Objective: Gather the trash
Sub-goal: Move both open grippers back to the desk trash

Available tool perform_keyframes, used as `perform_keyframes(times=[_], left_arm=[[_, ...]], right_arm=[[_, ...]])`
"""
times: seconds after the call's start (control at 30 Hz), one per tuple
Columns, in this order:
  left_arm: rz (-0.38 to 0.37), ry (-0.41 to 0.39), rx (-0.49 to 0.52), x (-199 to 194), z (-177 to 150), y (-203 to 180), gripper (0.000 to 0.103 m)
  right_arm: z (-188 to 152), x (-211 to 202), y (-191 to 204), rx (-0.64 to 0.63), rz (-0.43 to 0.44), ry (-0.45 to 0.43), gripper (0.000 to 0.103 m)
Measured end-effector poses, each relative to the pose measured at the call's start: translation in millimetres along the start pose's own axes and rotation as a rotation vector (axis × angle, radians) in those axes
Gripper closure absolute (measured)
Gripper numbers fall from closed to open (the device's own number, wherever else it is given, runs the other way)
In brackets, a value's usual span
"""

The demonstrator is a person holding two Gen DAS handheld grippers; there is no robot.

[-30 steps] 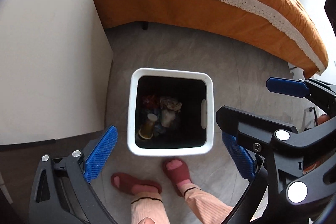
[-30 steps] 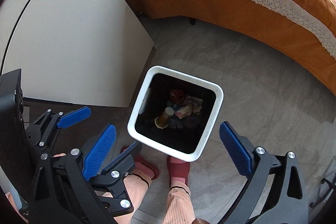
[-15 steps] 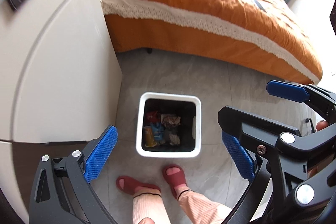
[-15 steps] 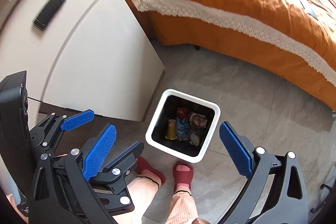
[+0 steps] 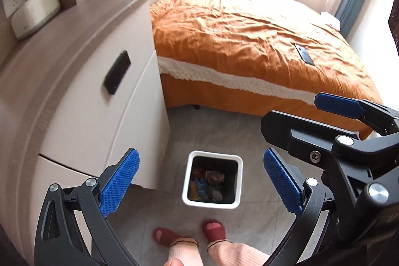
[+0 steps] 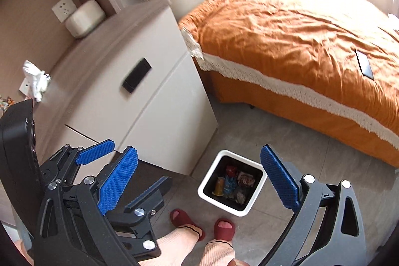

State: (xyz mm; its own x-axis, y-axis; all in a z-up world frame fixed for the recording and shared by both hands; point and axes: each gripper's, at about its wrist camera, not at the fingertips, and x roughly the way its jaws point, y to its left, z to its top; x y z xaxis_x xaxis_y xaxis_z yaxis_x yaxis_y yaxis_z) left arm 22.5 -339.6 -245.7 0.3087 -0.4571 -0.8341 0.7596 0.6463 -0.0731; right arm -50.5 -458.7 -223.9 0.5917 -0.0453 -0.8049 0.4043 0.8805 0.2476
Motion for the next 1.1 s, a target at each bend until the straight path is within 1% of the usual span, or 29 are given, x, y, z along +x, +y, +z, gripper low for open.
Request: perform_keyframes(times=[0.13, 0.23, 0.47, 0.7, 1.1], left_arm=[[0.052, -0.060, -0.038, -35, 7, 16, 0.005], [0.106, -0.097, -0.090, -61, 9, 32, 0.005], [0.219, -0.144, -0.216, -102, 2, 76, 0.005], [0.317, -0.181, -0.331, -132, -6, 118, 0.005], [0.439, -0.217, -0.431, -165, -14, 172, 0.005]], right_arm=[[12, -16, 22, -0.061, 0.039, -0.028, 0.005], [20, -23, 41, -0.109, 0.080, -0.049, 0.005], [36, -26, 83, -0.197, 0.177, -0.074, 0.005], [48, -25, 130, -0.290, 0.256, -0.068, 0.005], [66, -9, 202, -0.394, 0.346, -0.043, 0.005]])
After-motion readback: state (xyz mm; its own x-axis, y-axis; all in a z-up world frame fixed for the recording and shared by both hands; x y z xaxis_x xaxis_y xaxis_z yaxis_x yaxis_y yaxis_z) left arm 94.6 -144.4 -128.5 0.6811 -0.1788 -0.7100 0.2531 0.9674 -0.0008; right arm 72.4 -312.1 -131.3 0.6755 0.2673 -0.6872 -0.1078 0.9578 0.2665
